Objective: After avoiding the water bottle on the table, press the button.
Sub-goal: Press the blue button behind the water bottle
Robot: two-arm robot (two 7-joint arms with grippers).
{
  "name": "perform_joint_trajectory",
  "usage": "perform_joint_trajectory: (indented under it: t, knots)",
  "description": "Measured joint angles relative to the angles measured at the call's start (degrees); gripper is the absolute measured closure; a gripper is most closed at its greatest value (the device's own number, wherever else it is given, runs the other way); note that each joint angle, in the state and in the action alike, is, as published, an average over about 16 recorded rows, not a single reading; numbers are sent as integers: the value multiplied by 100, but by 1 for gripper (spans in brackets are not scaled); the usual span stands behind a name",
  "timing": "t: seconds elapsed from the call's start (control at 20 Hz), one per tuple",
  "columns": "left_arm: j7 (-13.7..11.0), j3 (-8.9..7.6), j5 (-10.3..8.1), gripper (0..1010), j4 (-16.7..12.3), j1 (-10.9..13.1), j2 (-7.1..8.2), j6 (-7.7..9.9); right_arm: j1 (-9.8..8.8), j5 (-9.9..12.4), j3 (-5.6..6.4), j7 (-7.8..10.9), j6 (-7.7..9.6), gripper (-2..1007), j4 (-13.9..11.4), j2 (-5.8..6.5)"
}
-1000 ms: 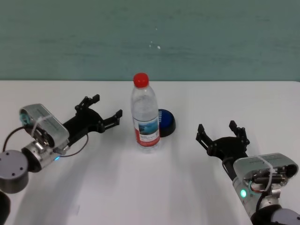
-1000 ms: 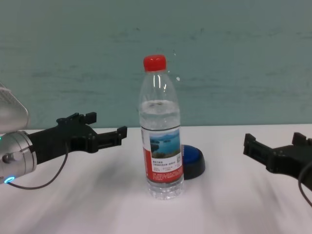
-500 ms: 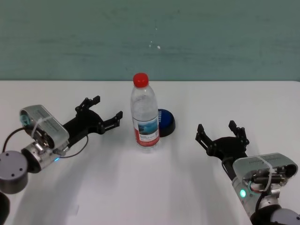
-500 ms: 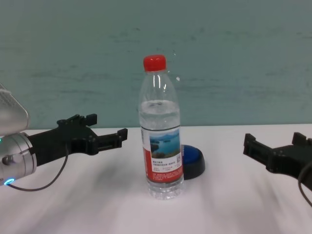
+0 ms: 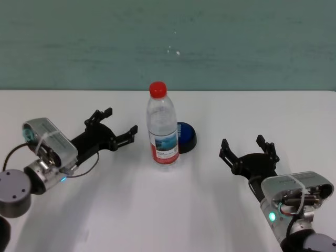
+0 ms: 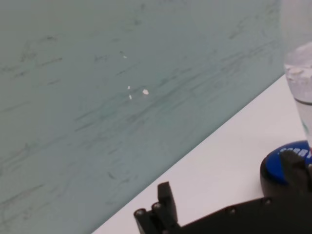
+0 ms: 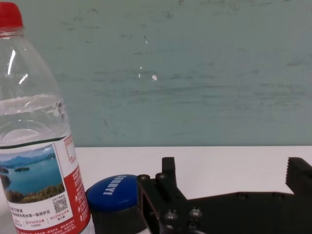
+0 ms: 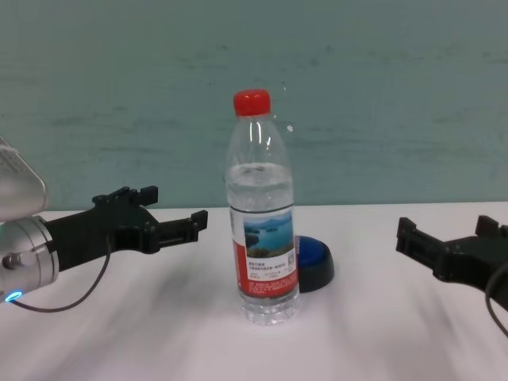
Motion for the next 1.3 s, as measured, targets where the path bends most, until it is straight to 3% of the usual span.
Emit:
perform_joint_trajectory:
  t: [0.3,0.8,1.05,1.3]
  knots:
    - [21,-43,21,10,-242,148,135,103,0,0,0,0,0,2,0,0]
    - [43,-175,90,10,-682,407,498,329,0,0,0,0,0,2,0,0]
    - [9,-191,151,10,-657,319,586,349,0,0,0,0,0,2,0,0]
    - [-43,-136,222,10,-487,91,560,305,0,0,0,0,0,2,0,0]
